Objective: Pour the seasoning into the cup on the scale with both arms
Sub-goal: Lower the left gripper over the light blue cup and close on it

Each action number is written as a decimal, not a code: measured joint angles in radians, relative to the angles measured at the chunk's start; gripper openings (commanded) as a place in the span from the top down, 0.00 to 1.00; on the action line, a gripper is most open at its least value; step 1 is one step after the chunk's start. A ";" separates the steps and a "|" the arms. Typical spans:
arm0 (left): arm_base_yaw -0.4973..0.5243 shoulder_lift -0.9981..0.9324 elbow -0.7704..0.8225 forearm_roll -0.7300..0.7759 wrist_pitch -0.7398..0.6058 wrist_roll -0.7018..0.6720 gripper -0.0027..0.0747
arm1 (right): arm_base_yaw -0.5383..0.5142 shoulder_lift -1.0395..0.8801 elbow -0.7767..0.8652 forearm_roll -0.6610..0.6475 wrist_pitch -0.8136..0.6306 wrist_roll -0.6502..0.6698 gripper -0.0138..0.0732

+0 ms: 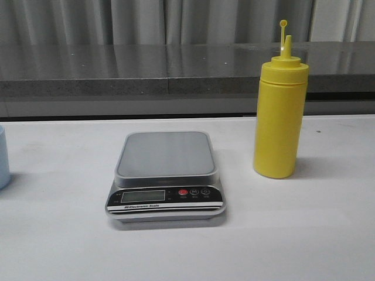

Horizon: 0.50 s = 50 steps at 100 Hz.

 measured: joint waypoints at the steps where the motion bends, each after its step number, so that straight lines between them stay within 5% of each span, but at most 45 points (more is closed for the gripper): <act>1: 0.000 0.000 0.000 0.000 0.000 0.000 0.99 | 0.000 0.000 0.000 0.000 0.000 0.000 0.92; 50: 0.000 0.013 -0.042 -0.072 0.053 0.000 0.99 | 0.000 0.000 0.000 0.000 0.000 0.000 0.92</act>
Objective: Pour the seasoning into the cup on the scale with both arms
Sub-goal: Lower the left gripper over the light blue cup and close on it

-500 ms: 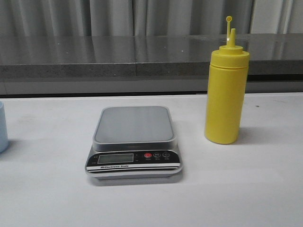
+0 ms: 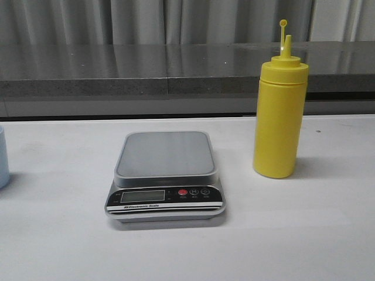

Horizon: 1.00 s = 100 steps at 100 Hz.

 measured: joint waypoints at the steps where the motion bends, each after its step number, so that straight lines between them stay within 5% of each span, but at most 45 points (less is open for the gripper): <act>1: 0.000 0.003 -0.005 -0.002 0.003 0.000 0.99 | 0.000 0.000 0.000 0.000 0.000 0.000 0.92; 58: 0.000 0.769 -0.777 -0.002 0.608 0.000 0.99 | 0.000 0.000 0.000 0.000 0.000 0.000 0.92; 100: 0.000 1.172 -0.943 0.107 0.664 -0.009 0.99 | 0.000 0.000 0.000 0.000 0.000 0.000 0.92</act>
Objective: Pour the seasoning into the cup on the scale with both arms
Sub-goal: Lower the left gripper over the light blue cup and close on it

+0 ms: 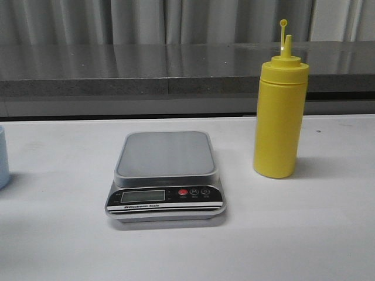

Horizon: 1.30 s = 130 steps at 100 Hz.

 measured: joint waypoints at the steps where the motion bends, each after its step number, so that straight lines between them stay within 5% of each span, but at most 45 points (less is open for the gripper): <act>1: 0.000 0.005 0.000 0.002 0.000 0.000 0.99 | 0.000 0.000 0.000 0.000 0.000 0.000 0.92; 20: 0.013 0.130 0.000 0.022 -0.004 -0.079 0.94 | 0.000 0.000 0.000 0.000 0.000 0.000 0.92; 56: 0.017 0.195 -0.002 0.025 -0.039 -0.131 0.43 | 0.000 0.000 0.000 0.000 0.000 0.000 0.92; 130: 0.051 0.353 -0.002 0.092 -0.196 -0.282 0.42 | 0.000 0.000 0.000 0.000 0.000 0.000 0.92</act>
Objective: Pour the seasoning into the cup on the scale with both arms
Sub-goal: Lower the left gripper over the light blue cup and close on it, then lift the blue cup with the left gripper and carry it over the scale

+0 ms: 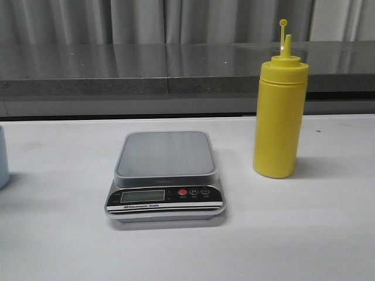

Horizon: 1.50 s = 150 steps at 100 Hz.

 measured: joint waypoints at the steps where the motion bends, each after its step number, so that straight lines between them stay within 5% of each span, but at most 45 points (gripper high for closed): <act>1: 0.002 0.002 0.000 0.000 -0.003 -0.002 0.42 | 0.000 0.000 0.000 0.000 0.000 0.000 0.92; 39: 0.026 0.110 -0.002 0.008 -0.045 -0.011 0.46 | 0.000 0.000 0.000 0.000 0.000 0.000 0.92; 64: 0.026 0.123 -0.002 0.008 -0.071 -0.013 0.99 | 0.000 0.000 0.000 0.000 0.000 0.000 0.92; 114: 0.012 0.066 -0.093 -0.108 0.027 0.055 0.99 | 0.000 0.000 0.000 0.000 0.000 0.000 0.92; 150: -0.212 0.043 -0.333 -0.185 0.187 0.161 0.99 | 0.000 0.000 0.000 0.000 0.000 0.000 0.92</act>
